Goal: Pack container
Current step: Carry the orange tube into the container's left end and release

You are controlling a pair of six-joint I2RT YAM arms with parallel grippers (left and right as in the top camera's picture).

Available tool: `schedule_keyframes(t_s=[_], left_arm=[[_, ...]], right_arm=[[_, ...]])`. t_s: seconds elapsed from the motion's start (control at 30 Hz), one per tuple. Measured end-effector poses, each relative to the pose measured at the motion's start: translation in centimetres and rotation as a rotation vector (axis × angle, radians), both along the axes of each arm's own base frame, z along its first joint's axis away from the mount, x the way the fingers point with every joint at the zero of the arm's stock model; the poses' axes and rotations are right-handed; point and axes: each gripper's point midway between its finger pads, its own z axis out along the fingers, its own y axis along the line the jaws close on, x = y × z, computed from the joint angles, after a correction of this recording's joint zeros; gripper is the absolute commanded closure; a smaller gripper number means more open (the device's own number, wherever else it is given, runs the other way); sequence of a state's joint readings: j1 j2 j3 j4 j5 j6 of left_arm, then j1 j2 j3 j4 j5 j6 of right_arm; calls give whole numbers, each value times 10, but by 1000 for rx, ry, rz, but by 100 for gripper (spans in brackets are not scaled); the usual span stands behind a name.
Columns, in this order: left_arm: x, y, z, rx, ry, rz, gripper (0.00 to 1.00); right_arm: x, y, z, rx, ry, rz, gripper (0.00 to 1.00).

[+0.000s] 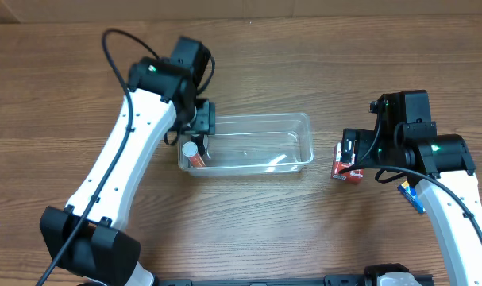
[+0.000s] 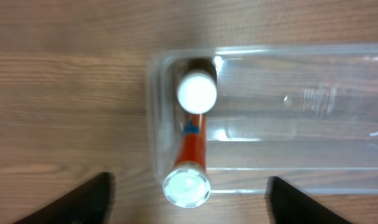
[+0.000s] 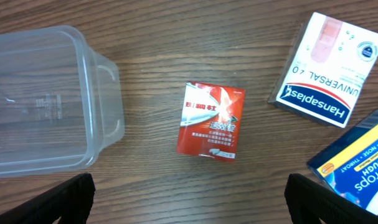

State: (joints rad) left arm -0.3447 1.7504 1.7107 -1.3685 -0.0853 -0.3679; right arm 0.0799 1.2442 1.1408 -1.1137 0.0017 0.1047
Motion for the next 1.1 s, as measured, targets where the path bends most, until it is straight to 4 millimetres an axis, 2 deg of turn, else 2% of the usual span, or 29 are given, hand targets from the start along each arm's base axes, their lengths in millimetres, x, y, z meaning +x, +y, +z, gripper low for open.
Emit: schedule_keyframes(t_s=[0.07, 0.1, 0.13, 0.17, 0.2, 0.3, 0.33, 0.37, 0.4, 0.53, 0.57, 0.63, 0.67, 0.77, 0.97, 1.03, 1.1], left_arm=[[16, 6, 33, -11, -95, 23, 0], [19, 12, 40, -13, -115, 40, 0], [19, 22, 46, -17, -128, 67, 0], [18, 41, 51, -18, -133, 117, 0], [18, 56, 55, -26, -138, 160, 0], [16, 99, 63, -59, -150, 289, 0], [15, 111, 65, -79, -157, 324, 0], [14, 118, 67, -94, -162, 345, 0], [14, 120, 68, -106, -163, 352, 0], [14, 116, 69, -134, -161, 326, 0], [14, 115, 69, -137, -160, 325, 0], [13, 115, 68, -140, -155, 324, 0], [12, 115, 68, -140, -151, 323, 0], [11, 115, 68, -138, -145, 320, 0], [10, 115, 67, -133, -141, 303, 0], [10, 115, 67, -133, -141, 303, 0], [10, 115, 67, -133, -140, 303, 0]], right_arm=[[1, 1, 0, 5, -3, 3, 0], [1, -3, 0, -7, -3, -25, 0], [1, -15, 2, -39, -6, -101, 0], [5, -26, 8, -56, -26, -158, 0], [9, -35, 18, -58, -53, -202, 0], [32, -71, 63, -62, -204, -346, 0], [35, -83, 71, -68, -231, -386, 0], [38, -95, 69, -69, -227, -424, 0], [42, -102, 60, -59, -199, -446, 0], [60, -131, -19, -28, 33, -511, 0], [64, -133, -44, -23, 101, -508, 0], [67, -133, -79, -17, 189, -500, 0], [67, -132, -103, -16, 254, -495, 0], [67, -133, -136, -15, 328, -492, 0], [65, -141, -149, -61, 356, -503, 0], [64, -138, -168, -41, 395, -496, 0], [64, -136, -170, -27, 401, -492, 0]])
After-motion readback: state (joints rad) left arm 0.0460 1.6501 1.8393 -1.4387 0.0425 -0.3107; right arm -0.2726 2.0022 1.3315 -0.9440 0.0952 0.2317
